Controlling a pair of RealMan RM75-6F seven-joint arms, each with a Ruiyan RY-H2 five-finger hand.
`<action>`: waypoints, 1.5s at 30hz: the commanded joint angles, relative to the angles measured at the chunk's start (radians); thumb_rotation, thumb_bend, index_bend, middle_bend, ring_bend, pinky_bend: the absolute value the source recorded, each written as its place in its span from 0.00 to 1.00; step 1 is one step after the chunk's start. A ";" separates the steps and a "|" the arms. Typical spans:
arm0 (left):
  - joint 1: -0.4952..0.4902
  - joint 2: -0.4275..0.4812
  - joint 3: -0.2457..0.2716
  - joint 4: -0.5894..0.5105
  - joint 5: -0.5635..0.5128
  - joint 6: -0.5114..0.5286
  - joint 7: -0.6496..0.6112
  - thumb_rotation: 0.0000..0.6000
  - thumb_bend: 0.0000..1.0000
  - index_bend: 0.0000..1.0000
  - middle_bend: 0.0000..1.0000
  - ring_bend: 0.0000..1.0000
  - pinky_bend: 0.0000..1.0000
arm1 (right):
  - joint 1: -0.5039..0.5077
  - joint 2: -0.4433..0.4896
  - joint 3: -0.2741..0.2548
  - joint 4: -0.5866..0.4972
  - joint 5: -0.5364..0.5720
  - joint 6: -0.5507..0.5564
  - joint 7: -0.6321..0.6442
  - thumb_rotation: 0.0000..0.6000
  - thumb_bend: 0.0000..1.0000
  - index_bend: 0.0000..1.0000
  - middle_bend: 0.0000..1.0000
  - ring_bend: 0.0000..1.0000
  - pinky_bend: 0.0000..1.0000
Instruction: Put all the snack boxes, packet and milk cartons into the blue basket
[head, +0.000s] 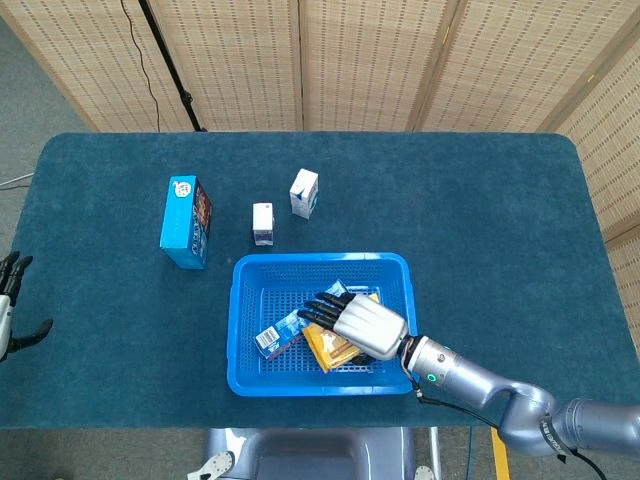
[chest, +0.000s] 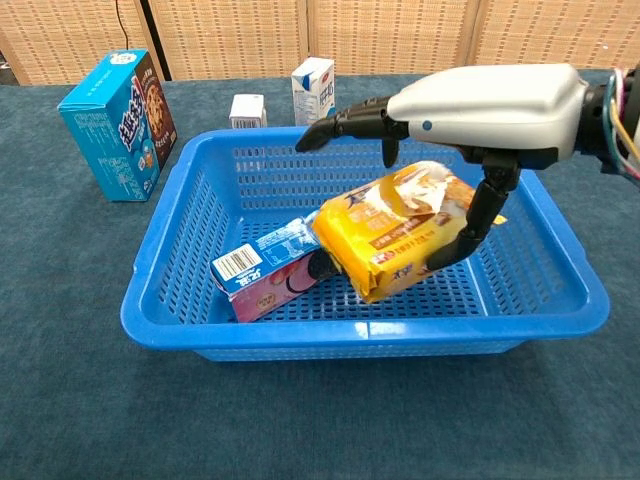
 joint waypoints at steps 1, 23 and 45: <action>-0.001 -0.003 0.003 0.002 0.002 -0.002 0.006 1.00 0.24 0.00 0.00 0.00 0.00 | -0.007 0.038 -0.005 -0.034 0.001 -0.003 0.037 1.00 0.00 0.01 0.00 0.00 0.13; -0.093 0.052 0.013 0.082 0.360 0.086 -0.122 1.00 0.24 0.00 0.00 0.00 0.00 | -0.265 0.225 -0.033 0.075 -0.009 0.380 0.174 1.00 0.00 0.00 0.00 0.00 0.08; -0.453 -0.213 0.077 1.097 0.646 0.153 -0.400 0.58 0.24 0.00 0.00 0.00 0.00 | -0.539 0.106 0.019 0.326 0.170 0.583 0.395 1.00 0.00 0.00 0.00 0.00 0.04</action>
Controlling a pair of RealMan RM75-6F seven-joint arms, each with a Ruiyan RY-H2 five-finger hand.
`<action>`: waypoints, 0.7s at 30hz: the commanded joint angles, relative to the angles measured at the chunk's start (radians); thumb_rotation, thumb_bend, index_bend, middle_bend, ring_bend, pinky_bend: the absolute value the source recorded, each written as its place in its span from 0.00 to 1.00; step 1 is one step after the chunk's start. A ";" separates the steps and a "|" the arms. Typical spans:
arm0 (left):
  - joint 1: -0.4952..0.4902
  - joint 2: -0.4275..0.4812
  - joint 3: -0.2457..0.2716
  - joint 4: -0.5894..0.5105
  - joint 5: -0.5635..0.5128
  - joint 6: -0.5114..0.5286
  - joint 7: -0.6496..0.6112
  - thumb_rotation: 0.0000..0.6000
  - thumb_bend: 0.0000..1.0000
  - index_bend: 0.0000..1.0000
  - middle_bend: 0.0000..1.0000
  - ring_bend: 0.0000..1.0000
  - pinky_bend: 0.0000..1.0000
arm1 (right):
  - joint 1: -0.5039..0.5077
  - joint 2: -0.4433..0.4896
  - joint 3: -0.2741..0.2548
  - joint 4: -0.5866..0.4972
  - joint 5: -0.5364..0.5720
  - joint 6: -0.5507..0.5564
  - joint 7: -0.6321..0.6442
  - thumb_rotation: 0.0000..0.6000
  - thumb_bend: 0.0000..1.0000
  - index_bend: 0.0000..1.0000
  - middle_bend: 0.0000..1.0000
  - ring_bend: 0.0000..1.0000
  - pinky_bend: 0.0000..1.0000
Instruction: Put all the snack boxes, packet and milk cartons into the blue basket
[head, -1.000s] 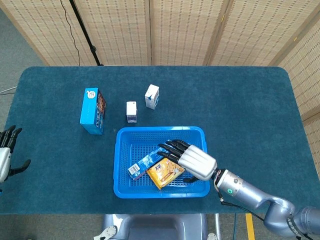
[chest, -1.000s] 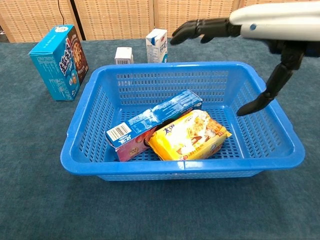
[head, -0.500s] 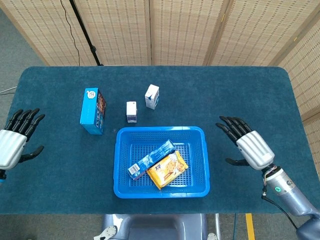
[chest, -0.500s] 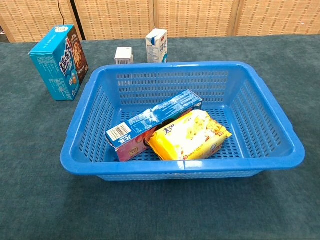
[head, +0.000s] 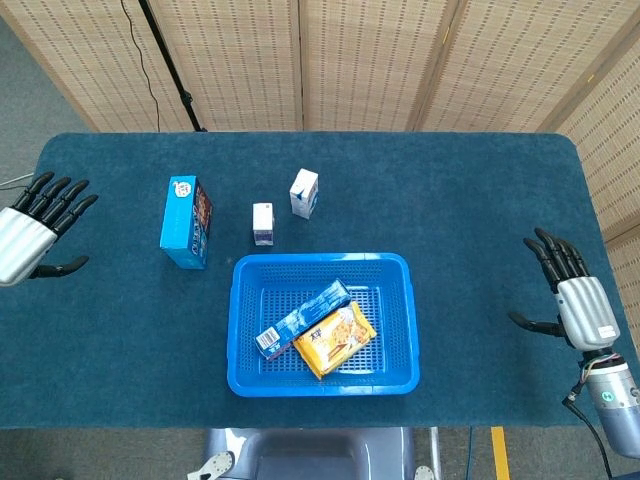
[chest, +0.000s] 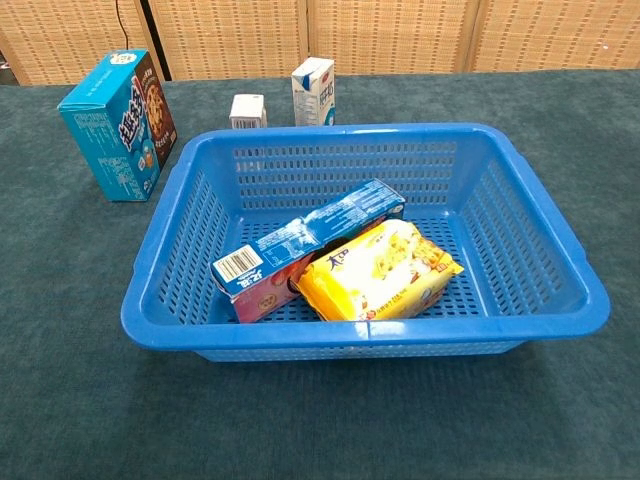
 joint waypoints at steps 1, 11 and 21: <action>-0.110 -0.118 0.064 0.272 0.093 0.042 -0.027 0.58 0.24 0.00 0.00 0.00 0.00 | -0.009 -0.002 0.013 0.006 0.003 0.006 -0.005 1.00 0.00 0.00 0.00 0.00 0.03; -0.213 -0.239 0.157 0.517 0.124 0.018 0.000 0.56 0.19 0.00 0.00 0.00 0.00 | -0.027 -0.004 0.057 0.006 0.032 -0.002 -0.015 1.00 0.00 0.00 0.00 0.00 0.02; -0.310 -0.306 0.241 0.586 0.136 -0.097 0.047 0.56 0.19 0.00 0.00 0.00 0.00 | -0.043 -0.001 0.083 -0.028 0.060 -0.020 -0.062 1.00 0.00 0.00 0.00 0.00 0.02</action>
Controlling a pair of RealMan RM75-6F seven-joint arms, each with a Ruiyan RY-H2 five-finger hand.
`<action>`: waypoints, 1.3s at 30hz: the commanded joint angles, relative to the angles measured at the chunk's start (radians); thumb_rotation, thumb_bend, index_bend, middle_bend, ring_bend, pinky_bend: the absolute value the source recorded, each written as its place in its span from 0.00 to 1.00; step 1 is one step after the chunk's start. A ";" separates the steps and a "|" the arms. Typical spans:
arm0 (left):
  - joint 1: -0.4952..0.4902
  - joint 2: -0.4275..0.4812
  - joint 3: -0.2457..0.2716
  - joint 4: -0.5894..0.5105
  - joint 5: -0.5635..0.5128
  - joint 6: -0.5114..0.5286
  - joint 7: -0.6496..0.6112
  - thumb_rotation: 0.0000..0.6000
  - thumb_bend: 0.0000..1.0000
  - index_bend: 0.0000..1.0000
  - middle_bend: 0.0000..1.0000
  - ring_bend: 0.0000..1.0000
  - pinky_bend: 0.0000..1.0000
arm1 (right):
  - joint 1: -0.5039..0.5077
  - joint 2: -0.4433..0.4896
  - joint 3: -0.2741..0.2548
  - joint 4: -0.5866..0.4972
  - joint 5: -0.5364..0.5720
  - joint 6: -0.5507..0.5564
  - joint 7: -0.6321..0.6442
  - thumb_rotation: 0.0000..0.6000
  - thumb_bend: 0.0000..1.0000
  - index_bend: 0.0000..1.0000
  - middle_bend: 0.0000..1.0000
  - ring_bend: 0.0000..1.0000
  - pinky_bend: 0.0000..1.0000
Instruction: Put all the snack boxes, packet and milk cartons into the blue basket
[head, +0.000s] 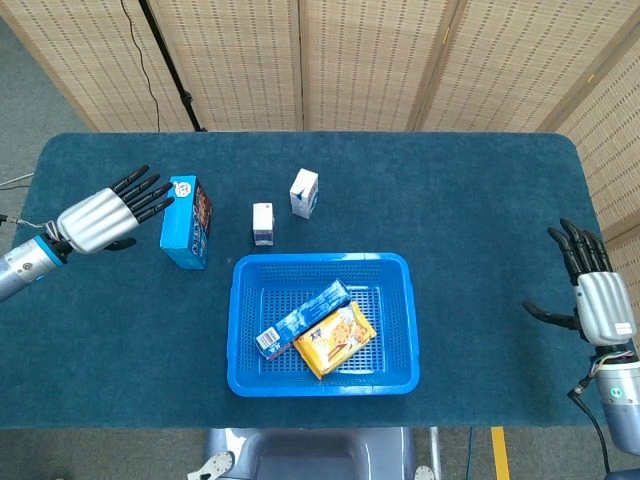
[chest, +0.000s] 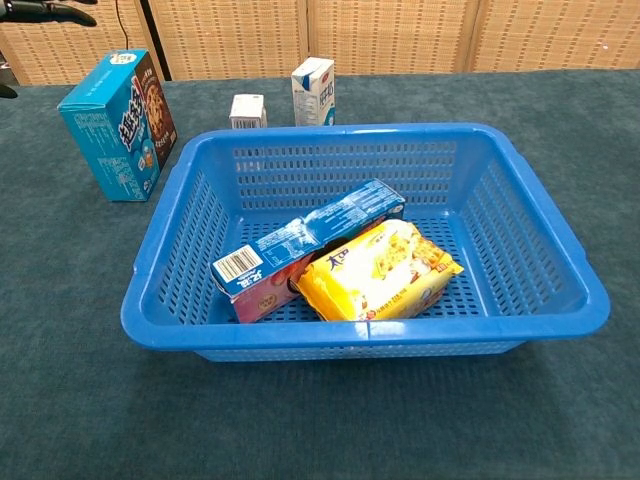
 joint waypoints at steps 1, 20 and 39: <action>-0.038 -0.014 0.038 0.016 0.012 -0.052 0.020 0.56 0.19 0.00 0.00 0.00 0.00 | -0.005 0.002 0.009 -0.016 0.009 -0.008 -0.016 1.00 0.00 0.00 0.00 0.00 0.02; -0.159 -0.069 0.169 0.000 0.049 -0.141 0.036 0.67 0.20 0.00 0.00 0.00 0.05 | -0.025 0.016 0.045 -0.033 0.038 -0.034 -0.046 1.00 0.00 0.00 0.00 0.00 0.00; -0.100 -0.019 0.073 -0.014 -0.098 0.159 0.006 1.00 0.48 0.68 0.55 0.51 0.50 | -0.034 0.025 0.052 -0.047 0.016 -0.049 -0.025 1.00 0.00 0.00 0.00 0.00 0.00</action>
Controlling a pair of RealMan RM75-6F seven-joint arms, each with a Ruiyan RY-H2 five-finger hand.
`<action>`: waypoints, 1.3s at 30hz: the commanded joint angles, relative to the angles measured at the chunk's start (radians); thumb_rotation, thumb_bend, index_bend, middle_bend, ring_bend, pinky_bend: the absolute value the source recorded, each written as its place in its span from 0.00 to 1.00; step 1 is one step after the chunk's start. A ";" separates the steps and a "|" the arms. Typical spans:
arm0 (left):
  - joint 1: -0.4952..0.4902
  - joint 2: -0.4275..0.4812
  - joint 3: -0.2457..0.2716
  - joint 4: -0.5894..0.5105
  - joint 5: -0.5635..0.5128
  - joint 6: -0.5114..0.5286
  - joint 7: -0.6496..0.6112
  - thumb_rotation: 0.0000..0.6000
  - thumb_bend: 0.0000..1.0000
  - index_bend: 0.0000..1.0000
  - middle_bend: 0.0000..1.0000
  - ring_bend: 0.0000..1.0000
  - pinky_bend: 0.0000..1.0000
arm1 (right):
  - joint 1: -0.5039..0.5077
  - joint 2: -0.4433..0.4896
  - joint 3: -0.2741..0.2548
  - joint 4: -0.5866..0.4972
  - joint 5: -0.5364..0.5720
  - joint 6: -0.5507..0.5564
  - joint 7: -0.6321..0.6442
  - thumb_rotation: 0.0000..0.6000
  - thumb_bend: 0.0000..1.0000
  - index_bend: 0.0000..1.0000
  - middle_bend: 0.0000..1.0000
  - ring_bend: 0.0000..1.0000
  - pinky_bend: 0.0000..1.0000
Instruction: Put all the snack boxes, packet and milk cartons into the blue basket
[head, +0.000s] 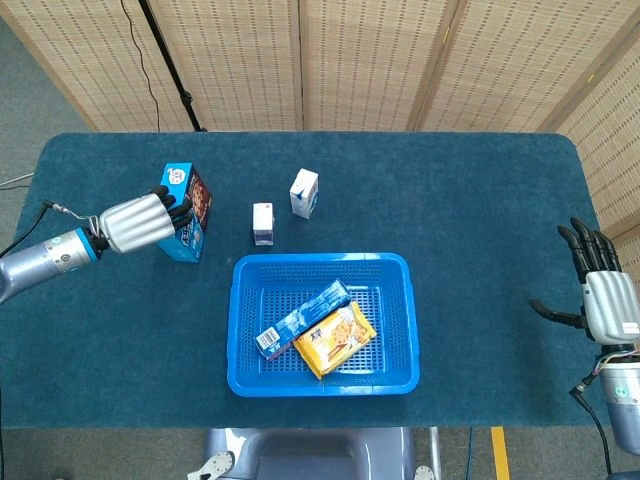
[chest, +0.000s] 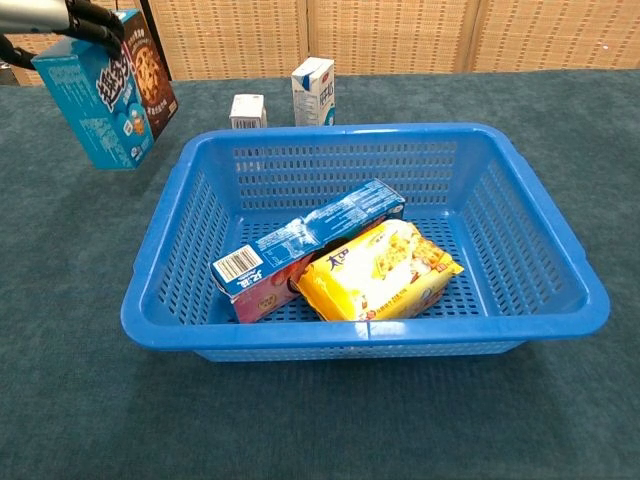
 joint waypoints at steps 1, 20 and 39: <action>0.009 0.012 -0.076 -0.033 -0.077 0.118 -0.024 1.00 0.48 0.68 0.55 0.51 0.50 | -0.002 0.001 0.001 -0.002 -0.002 0.000 0.003 1.00 0.00 0.00 0.00 0.00 0.00; -0.078 0.039 -0.175 -0.472 -0.066 0.484 -0.034 1.00 0.46 0.67 0.54 0.50 0.50 | -0.006 0.002 0.006 -0.013 -0.028 0.010 0.010 1.00 0.00 0.00 0.00 0.00 0.00; -0.145 -0.088 -0.189 -0.736 -0.003 0.200 0.151 1.00 0.46 0.67 0.53 0.50 0.50 | -0.011 0.012 0.010 -0.012 -0.033 0.006 0.047 1.00 0.00 0.00 0.00 0.00 0.00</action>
